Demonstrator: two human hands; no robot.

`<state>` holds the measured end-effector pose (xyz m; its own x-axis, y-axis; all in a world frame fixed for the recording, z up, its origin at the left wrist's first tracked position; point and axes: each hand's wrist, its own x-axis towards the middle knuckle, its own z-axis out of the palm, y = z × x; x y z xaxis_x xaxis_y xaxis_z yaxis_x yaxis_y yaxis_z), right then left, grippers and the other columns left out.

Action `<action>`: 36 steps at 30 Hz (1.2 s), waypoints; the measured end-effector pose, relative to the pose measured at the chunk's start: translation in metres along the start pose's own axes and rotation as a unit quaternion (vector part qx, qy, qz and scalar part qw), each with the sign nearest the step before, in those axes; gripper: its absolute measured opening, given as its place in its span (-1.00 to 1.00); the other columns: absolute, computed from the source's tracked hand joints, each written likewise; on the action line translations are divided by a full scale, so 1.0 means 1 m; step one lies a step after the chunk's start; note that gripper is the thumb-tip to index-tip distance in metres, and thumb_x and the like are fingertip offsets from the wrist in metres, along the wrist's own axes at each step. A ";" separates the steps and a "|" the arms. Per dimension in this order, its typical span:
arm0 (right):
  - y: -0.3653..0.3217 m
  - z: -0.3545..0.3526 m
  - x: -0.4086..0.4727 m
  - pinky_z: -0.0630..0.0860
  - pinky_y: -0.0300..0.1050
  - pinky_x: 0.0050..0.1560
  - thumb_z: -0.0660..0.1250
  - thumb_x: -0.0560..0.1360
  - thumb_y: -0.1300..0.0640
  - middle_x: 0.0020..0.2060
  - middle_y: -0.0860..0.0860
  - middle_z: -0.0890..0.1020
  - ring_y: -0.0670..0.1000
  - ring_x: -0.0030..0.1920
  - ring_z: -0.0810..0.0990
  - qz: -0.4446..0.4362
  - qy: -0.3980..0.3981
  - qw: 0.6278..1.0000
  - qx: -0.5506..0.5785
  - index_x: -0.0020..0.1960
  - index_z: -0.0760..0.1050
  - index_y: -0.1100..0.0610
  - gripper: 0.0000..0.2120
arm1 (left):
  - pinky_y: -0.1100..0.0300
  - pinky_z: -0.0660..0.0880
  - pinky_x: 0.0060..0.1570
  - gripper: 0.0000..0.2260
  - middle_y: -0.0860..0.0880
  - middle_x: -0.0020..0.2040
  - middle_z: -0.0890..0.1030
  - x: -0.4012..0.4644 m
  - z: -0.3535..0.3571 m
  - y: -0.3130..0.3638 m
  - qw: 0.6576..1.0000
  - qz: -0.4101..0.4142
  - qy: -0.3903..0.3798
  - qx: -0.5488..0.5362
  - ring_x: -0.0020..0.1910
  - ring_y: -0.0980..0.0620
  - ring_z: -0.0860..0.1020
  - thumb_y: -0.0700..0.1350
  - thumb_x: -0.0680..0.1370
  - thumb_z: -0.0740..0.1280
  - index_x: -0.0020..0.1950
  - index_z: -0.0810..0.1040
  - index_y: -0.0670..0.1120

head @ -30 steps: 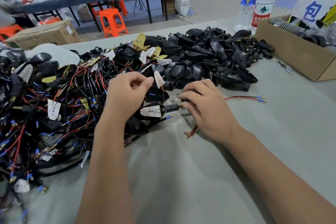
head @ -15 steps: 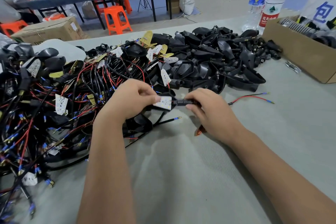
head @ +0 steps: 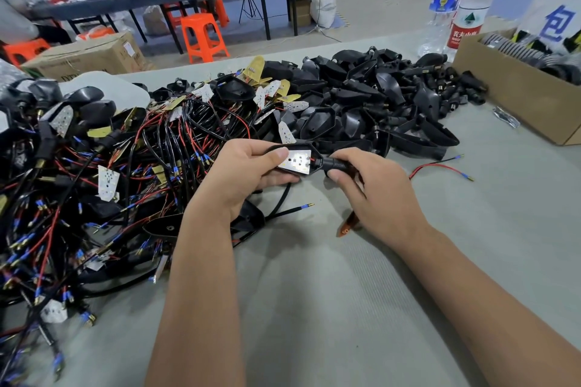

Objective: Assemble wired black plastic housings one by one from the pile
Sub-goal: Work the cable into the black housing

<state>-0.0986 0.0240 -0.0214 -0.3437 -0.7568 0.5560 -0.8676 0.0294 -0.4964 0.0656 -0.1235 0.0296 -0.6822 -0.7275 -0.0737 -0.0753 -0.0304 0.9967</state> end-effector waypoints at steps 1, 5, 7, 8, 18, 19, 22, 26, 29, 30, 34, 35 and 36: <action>0.001 0.000 0.000 0.47 -0.09 -0.10 0.27 0.65 -0.07 -0.16 -0.25 0.62 -0.14 -0.11 0.54 0.005 0.006 1.000 -0.004 0.20 0.54 0.03 -0.76 | 0.29 0.64 -0.18 -0.84 -0.18 -0.08 0.75 0.000 0.000 0.000 1.000 0.000 0.001 0.001 -0.11 -0.12 0.75 -0.24 0.66 0.33 -0.01 0.70 -0.18; 0.003 -0.002 0.000 0.25 -0.28 -0.29 0.24 0.62 -0.19 -0.35 -0.29 0.48 -0.16 -0.28 0.43 0.026 0.012 0.999 -0.043 0.11 0.55 -0.02 -0.72 | 0.27 0.64 -0.16 -0.80 -0.20 -0.08 0.75 0.000 -0.002 -0.001 1.000 -0.010 -0.010 -0.005 -0.09 -0.13 0.75 -0.24 0.70 0.26 0.01 0.68 -0.20; 0.002 -0.003 0.000 0.31 -0.18 -0.30 0.18 0.64 -0.23 -0.31 -0.19 0.57 -0.11 -0.26 0.50 0.018 -0.002 0.998 -0.059 0.11 0.55 -0.04 -0.69 | 0.25 0.65 -0.14 -0.78 -0.21 -0.08 0.75 0.000 -0.002 -0.001 1.000 -0.011 -0.011 -0.008 -0.08 -0.14 0.75 -0.22 0.71 0.24 0.02 0.68 -0.22; 0.002 -0.003 0.000 0.35 -0.14 -0.28 0.14 0.64 -0.25 -0.29 -0.16 0.60 -0.10 -0.25 0.53 0.015 -0.007 0.998 -0.062 0.11 0.55 -0.06 -0.67 | 0.25 0.65 -0.15 -0.78 -0.21 -0.08 0.75 0.000 -0.001 -0.001 1.000 -0.009 -0.008 -0.007 -0.09 -0.15 0.75 -0.22 0.71 0.24 0.02 0.68 -0.22; 0.004 -0.008 0.000 0.28 -0.11 -0.31 0.03 0.68 -0.21 -0.40 -0.18 0.52 -0.14 -0.32 0.46 0.027 0.013 0.998 -0.057 0.03 0.55 -0.08 -0.63 | 0.28 0.64 -0.22 -0.77 -0.24 -0.07 0.74 0.003 -0.002 -0.005 1.000 -0.025 -0.007 -0.016 -0.10 -0.15 0.75 -0.21 0.72 0.21 0.09 0.63 -0.29; 0.004 -0.009 0.001 0.28 -0.10 -0.31 0.01 0.67 -0.22 -0.39 -0.15 0.53 -0.11 -0.31 0.47 0.028 0.009 0.998 -0.063 0.03 0.55 -0.08 -0.61 | 0.28 0.64 -0.22 -0.76 -0.24 -0.07 0.74 0.004 -0.001 -0.006 1.000 -0.023 -0.007 -0.011 -0.09 -0.16 0.75 -0.21 0.73 0.21 0.09 0.63 -0.29; 0.006 -0.012 0.001 0.35 -0.06 -0.29 0.00 0.65 -0.27 -0.35 -0.12 0.57 -0.06 -0.28 0.51 0.022 -0.013 0.996 -0.088 0.02 0.55 -0.07 -0.57 | 0.28 0.64 -0.21 -0.75 -0.24 -0.08 0.74 0.005 -0.002 -0.006 1.000 -0.012 0.001 0.001 -0.09 -0.17 0.75 -0.21 0.73 0.19 0.10 0.63 -0.29; 0.007 -0.017 0.001 0.40 -0.07 -0.28 0.03 0.63 -0.30 -0.33 -0.15 0.57 -0.07 -0.23 0.55 0.017 -0.014 0.994 -0.105 0.05 0.55 -0.09 -0.58 | 0.30 0.63 -0.22 -0.75 -0.24 -0.09 0.74 0.004 -0.008 -0.005 0.999 -0.008 0.031 0.011 -0.09 -0.17 0.75 -0.19 0.74 0.17 0.15 0.60 -0.31; 0.003 -0.021 0.005 0.45 -0.07 -0.19 0.08 0.61 -0.33 -0.18 -0.17 0.58 -0.05 -0.10 0.57 0.004 0.002 0.995 -0.101 0.23 0.55 -0.05 -0.53 | 0.28 0.64 -0.22 -0.73 -0.23 -0.11 0.74 0.004 -0.013 -0.004 0.999 -0.008 0.033 0.038 -0.12 -0.16 0.75 -0.22 0.74 0.16 0.11 0.61 -0.31; -0.001 -0.021 0.007 0.47 -0.07 -0.14 0.10 0.60 -0.34 -0.10 -0.15 0.59 -0.04 -0.04 0.56 -0.011 -0.005 0.995 -0.103 0.31 0.53 -0.02 -0.48 | 0.27 0.65 -0.22 -0.73 -0.23 -0.12 0.74 0.004 -0.014 -0.003 0.998 -0.009 0.031 0.055 -0.13 -0.15 0.75 -0.23 0.74 0.15 0.10 0.62 -0.30; -0.017 -0.019 0.011 0.50 -0.05 -0.04 0.19 0.58 -0.36 0.04 -0.08 0.67 0.05 0.06 0.61 -0.018 -0.113 0.986 -0.123 0.38 0.48 -0.04 -0.46 | 0.22 0.66 -0.19 -0.72 -0.22 -0.12 0.74 0.003 -0.008 0.001 0.996 -0.009 0.005 0.086 -0.13 -0.13 0.75 -0.25 0.74 0.13 0.09 0.63 -0.28; -0.019 -0.019 0.013 0.51 -0.04 -0.04 0.24 0.57 -0.31 0.01 -0.08 0.68 0.07 0.04 0.63 -0.012 -0.129 0.984 -0.123 0.36 0.50 -0.04 -0.51 | 0.21 0.66 -0.19 -0.72 -0.23 -0.11 0.74 0.002 -0.007 0.002 0.997 -0.003 0.012 0.077 -0.13 -0.14 0.75 -0.25 0.74 0.13 0.08 0.64 -0.27; -0.020 -0.021 0.014 0.51 -0.03 -0.06 0.29 0.56 -0.25 -0.05 -0.09 0.69 0.07 -0.01 0.63 -0.007 -0.135 0.985 -0.110 0.32 0.54 -0.03 -0.57 | 0.19 0.67 -0.19 -0.73 -0.24 -0.08 0.74 0.001 -0.007 0.003 0.997 0.004 0.025 0.070 -0.14 -0.15 0.75 -0.24 0.74 0.14 0.09 0.64 -0.24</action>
<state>-0.0937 0.0261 0.0102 -0.2493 -0.9031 0.3496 -0.9385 0.1362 -0.3173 0.0699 -0.1292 0.0325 -0.6465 -0.7604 -0.0615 -0.1735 0.0680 0.9825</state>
